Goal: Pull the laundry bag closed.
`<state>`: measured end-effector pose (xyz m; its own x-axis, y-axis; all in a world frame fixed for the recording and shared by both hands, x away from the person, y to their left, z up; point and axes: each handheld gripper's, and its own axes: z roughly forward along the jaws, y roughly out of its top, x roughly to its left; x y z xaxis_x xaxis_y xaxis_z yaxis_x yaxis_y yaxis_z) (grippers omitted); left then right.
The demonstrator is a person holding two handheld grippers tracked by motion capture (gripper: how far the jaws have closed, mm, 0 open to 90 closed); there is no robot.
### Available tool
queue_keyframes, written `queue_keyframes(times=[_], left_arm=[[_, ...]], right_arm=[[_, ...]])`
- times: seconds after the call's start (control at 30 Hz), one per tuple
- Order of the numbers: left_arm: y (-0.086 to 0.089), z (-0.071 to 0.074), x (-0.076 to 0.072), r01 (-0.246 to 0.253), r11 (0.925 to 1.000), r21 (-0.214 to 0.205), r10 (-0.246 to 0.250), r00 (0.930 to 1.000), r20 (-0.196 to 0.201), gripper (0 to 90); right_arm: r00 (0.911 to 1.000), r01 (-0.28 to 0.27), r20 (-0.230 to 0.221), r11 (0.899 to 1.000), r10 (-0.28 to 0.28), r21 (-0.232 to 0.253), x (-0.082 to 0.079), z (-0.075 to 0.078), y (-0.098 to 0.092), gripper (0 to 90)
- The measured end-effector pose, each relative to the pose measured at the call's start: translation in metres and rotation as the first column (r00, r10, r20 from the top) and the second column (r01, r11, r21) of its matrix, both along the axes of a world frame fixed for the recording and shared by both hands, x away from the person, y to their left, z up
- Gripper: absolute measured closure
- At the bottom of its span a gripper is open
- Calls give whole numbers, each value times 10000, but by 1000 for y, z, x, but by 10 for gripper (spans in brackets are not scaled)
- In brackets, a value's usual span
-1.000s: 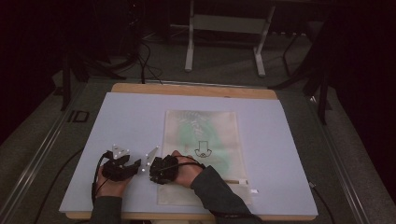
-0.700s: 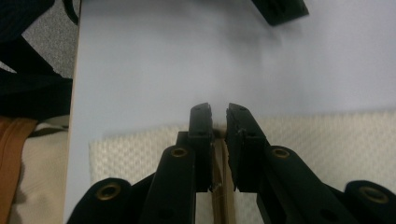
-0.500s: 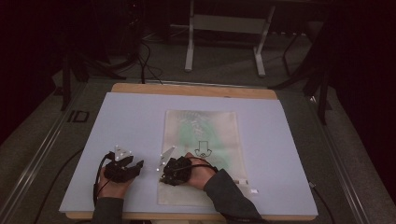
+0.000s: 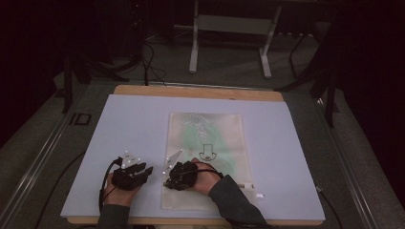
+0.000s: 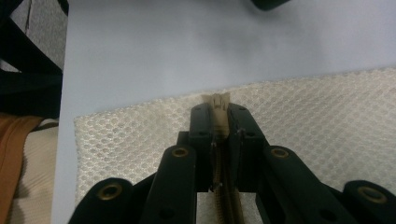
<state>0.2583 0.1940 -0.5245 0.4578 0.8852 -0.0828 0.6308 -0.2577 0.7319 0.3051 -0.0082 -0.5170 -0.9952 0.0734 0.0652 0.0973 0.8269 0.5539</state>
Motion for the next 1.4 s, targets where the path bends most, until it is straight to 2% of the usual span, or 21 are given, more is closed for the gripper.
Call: queue_keyframes(times=[0.17,0.2,0.37,0.53,0.7,0.9,1.13,1.4], left_arm=[[-8,1,-1,706,9972,-233,-709,9974,-98,752],[-9,1,-2,790,9965,-282,-792,9968,-88,793],[-13,0,-2,1216,9917,-418,-1225,9923,-203,884],[-19,-1,-2,1529,9867,-544,-1551,9872,-372,888],[-27,-3,-2,1826,9821,-471,-1848,9816,-474,887],[-35,-5,-2,1987,9789,-485,-2014,9778,-574,886],[-37,-6,-1,1897,9805,-507,-1928,9790,-657,886],[-42,-7,1,1911,9813,-231,-1925,9770,-919,889]], right_arm=[[9999,68,92,9999,-69,144,-2,-2,-2,814],[9999,69,150,10000,-70,67,-3,-1,-2,815],[9996,74,258,9999,-77,81,-5,-2,-2,814],[9993,75,353,9999,-80,145,-5,-2,-3,813],[9990,109,423,9998,-115,140,-6,-2,-2,813],[9988,112,484,9998,-119,154,-7,-2,-3,813],[9984,175,535,9997,-184,170,-8,-3,-3,814],[9987,173,479,9997,-180,148,-8,-2,-3,815]])
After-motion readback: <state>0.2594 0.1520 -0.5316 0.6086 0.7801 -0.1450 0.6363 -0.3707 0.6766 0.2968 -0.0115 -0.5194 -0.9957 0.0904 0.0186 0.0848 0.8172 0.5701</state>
